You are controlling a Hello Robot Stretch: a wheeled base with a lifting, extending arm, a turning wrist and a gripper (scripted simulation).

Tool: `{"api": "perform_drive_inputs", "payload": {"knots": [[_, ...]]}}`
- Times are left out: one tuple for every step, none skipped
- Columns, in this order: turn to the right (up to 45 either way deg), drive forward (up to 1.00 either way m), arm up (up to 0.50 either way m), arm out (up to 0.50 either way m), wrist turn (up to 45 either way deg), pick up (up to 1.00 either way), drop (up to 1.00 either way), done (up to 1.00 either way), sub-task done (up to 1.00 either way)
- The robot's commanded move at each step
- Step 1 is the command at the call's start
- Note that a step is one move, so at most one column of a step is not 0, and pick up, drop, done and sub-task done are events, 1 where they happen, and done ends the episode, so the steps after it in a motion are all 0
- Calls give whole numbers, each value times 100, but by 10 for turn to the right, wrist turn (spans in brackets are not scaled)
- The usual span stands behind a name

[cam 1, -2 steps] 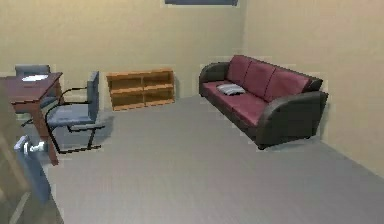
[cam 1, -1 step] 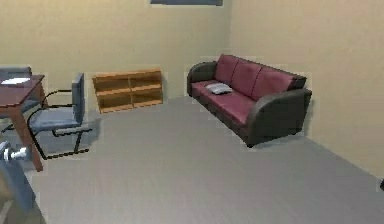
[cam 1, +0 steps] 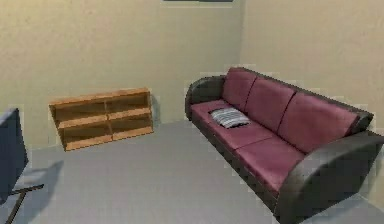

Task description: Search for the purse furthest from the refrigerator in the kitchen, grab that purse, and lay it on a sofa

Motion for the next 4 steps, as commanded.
{"api": "perform_drive_inputs", "payload": {"knots": [[0, 100, 0, 0, 0, 0, 0, 0, 0], [0, 70, 0, 0, 0, 0, 0, 0, 0], [-450, 0, 0, 0, 0, 0, 0, 0, 0], [-450, 0, 0, 0, 0, 0, 0, 0, 0]]}}
